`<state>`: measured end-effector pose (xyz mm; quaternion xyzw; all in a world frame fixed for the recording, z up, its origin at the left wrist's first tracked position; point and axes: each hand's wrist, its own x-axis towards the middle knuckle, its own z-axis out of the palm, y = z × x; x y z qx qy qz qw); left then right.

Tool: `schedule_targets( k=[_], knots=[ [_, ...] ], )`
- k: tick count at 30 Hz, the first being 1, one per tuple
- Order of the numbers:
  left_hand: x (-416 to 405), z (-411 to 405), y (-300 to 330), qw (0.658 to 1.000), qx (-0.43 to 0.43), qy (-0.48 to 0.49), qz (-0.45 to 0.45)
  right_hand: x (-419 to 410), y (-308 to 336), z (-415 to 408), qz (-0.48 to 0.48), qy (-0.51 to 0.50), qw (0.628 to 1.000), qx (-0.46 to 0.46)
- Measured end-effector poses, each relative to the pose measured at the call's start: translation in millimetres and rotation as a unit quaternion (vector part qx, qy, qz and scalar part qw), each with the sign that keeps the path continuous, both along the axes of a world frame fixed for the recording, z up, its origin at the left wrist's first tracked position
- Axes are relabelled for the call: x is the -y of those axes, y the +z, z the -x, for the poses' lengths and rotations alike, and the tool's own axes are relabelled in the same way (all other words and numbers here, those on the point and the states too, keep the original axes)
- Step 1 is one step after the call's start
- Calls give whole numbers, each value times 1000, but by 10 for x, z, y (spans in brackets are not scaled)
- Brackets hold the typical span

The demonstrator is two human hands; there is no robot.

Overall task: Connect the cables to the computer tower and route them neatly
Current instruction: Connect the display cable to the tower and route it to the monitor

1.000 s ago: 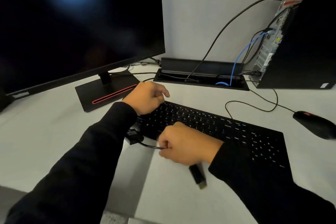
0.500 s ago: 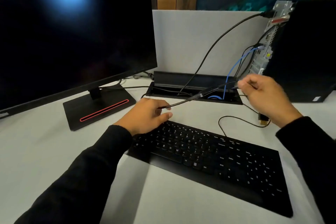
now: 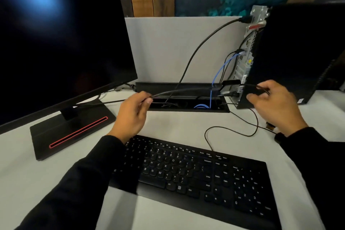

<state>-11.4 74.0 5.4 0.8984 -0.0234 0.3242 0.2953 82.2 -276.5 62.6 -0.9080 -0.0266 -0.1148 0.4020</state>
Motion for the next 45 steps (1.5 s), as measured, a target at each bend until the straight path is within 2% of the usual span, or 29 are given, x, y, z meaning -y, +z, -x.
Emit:
schedule_targets(
  k=[2, 5, 7, 9, 12, 16, 17, 20, 24, 28, 32, 37, 41, 45],
  knots=[
    [62, -32, 196, 999, 33, -5, 36, -2, 58, -24, 64, 34, 997, -2],
    [235, -23, 656, 994, 88, -38, 52, -48, 77, -103, 210, 69, 974, -41],
    [376, -23, 994, 991, 119, -60, 30, -123, 104, -160, 235, 94, 965, -67],
    [514, -18, 1220, 988, 130, -81, -2, -211, 152, -145, 200, 129, 967, -94],
    [625, -22, 1303, 986, 125, -107, -5, -267, 122, -102, 81, 170, 975, -122],
    [573, -49, 1135, 989, 105, -103, 25, -229, 78, -46, -143, 174, 972, -73],
    [541, -64, 1070, 990, 93, -101, 26, -213, 90, -36, -175, 167, 969, -45],
    [439, -108, 874, 994, 61, -84, 35, -188, 120, -8, -152, 177, 971, 47],
    [259, -170, 722, 995, 46, -65, 62, -218, 127, -43, -135, 192, 968, 86],
    [-56, -300, 500, 1000, -8, 4, -23, -295, 132, -130, -155, 212, 959, 104],
    [-257, -410, 337, 997, -59, 43, -41, -424, 89, -229, -104, 231, 960, 117],
    [-351, -670, 239, 990, -83, 82, -76, -583, 120, -339, -63, 214, 966, 128],
    [-505, -918, 98, 969, -191, 120, -99, -514, 253, -457, 85, 235, 963, 99],
    [-680, -1172, -238, 924, -336, 144, -111, -348, 400, -616, 232, 222, 945, 59]
  ],
)
